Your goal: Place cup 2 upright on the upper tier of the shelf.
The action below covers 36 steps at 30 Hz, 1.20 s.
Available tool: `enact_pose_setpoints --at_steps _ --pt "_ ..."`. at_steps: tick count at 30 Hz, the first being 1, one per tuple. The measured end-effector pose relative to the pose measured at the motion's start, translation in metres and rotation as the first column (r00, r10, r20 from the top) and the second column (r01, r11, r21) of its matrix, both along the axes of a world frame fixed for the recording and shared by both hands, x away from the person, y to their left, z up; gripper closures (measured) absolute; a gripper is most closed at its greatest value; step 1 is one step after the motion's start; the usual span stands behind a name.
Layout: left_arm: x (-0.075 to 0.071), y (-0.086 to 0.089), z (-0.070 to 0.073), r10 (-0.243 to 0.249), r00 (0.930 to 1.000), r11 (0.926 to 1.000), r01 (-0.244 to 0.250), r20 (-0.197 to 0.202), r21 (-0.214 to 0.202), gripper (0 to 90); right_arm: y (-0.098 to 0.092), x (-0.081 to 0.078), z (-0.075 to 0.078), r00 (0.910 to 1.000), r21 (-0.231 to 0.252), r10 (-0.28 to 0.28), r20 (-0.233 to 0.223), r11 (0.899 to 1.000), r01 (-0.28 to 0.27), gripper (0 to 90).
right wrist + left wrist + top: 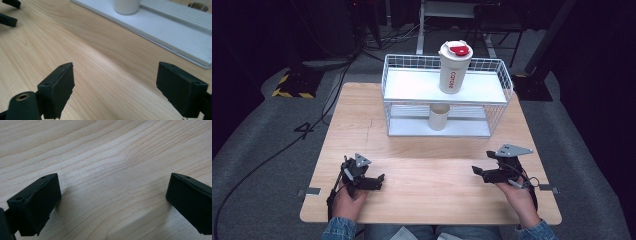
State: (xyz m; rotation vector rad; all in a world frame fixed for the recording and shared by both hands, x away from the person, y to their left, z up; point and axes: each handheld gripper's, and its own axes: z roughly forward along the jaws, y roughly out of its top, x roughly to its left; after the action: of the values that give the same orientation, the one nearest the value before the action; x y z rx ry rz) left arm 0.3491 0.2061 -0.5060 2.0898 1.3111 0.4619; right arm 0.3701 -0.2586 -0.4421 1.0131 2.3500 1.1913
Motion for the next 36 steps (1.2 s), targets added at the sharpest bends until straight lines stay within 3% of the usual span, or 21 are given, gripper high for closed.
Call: enact_pose_setpoints --at_steps 5,10,15,19,24,28,30,36 --pt "0.000 0.000 0.000 0.000 1.0000 1.0000 0.000 0.000 0.000 0.4 -0.005 -0.002 -0.012 0.9996 -0.006 -0.023 -0.016 1.000 0.023 15.3" --pt "0.000 0.000 0.000 0.000 1.0000 1.0000 0.000 0.000 0.000 0.4 -0.013 -0.005 -0.028 0.9985 0.018 -0.054 -0.006 0.998 0.054 15.3" --pt "0.000 0.000 0.000 0.000 1.0000 1.0000 0.000 0.000 0.000 0.4 -0.019 -0.006 -0.043 0.9959 -0.008 -0.090 -0.003 0.996 0.090 15.3" --pt "0.000 0.000 0.000 0.000 1.0000 1.0000 0.000 0.000 0.000 0.4 -0.023 -0.007 -0.052 0.9922 0.008 -0.125 -0.005 0.992 0.125 15.2" --pt "0.000 0.000 0.000 -0.001 1.0000 1.0000 0.001 0.000 0.000 0.4 -0.023 -0.004 -0.061 0.9877 -0.050 -0.155 -0.021 0.987 0.154 15.1" --pt "0.000 0.000 0.000 -0.001 1.0000 1.0000 0.001 0.000 0.000 0.4 -0.024 -0.003 -0.061 0.9856 -0.059 -0.168 -0.019 0.984 0.166 15.1" --pt "0.000 0.000 0.000 0.000 1.0000 1.0000 0.000 0.000 0.000 0.4 -0.023 -0.002 -0.063 0.9820 -0.101 -0.183 -0.045 0.979 0.178 13.1" --pt "0.000 0.000 0.000 0.000 1.0000 1.0000 0.000 0.000 0.000 0.4 -0.023 -0.002 -0.063 0.9805 -0.105 -0.192 -0.044 0.977 0.186 12.3"
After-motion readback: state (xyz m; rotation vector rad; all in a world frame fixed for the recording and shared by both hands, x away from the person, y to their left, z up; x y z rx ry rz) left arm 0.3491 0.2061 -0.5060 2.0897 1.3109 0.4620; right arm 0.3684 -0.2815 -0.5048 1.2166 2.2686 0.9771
